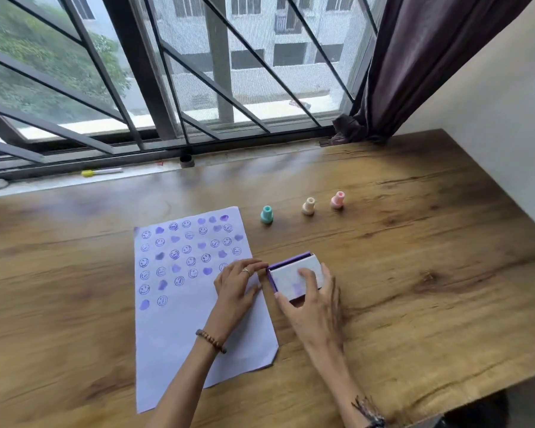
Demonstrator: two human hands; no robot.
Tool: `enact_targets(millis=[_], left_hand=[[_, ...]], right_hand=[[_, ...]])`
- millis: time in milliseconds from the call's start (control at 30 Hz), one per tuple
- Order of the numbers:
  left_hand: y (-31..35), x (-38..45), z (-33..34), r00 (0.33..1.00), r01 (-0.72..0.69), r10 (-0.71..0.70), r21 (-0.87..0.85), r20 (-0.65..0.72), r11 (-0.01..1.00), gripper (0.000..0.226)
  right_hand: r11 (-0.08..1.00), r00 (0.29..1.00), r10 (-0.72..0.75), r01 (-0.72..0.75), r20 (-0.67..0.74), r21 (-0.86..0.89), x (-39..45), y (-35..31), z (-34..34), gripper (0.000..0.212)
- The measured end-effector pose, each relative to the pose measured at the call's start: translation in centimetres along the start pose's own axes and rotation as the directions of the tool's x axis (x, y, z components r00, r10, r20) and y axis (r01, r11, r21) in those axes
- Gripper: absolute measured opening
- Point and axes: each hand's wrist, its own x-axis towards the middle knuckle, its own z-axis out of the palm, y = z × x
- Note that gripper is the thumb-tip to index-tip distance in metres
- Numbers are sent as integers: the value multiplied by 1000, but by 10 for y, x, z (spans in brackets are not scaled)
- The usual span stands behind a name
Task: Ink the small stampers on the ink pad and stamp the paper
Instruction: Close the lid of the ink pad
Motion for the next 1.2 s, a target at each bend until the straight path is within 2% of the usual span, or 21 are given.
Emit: enact_targets(millis=[233,833,933,1000,1100,1200], left_hand=[[-2,1,2,1000,-1,1,1,4,1000,39],[1,1,1,999,39,-39,-23,11,999,35],[4,-7,0,993,33,-43,-97,-109,995,27],[5,-14,2,987,-16,3,-77,-161,997,22],[8,-24,12,987,-121,121,6,-106,993,22],[14,-24,25,982,-184,184,9,-50,983,28]], right_hand=[[1000,996,15,-17,-88,-13,-8,-4,1,64],[998,1000,24,-23,1,-52,7,-5,7,68],[990,998,55,-50,-39,130,10,2,4,57],[970,990,83,-54,-113,237,12,10,0,44],[972,981,100,-60,-169,225,16,26,-4,33],[968,975,122,-76,-184,238,22,37,-7,28]])
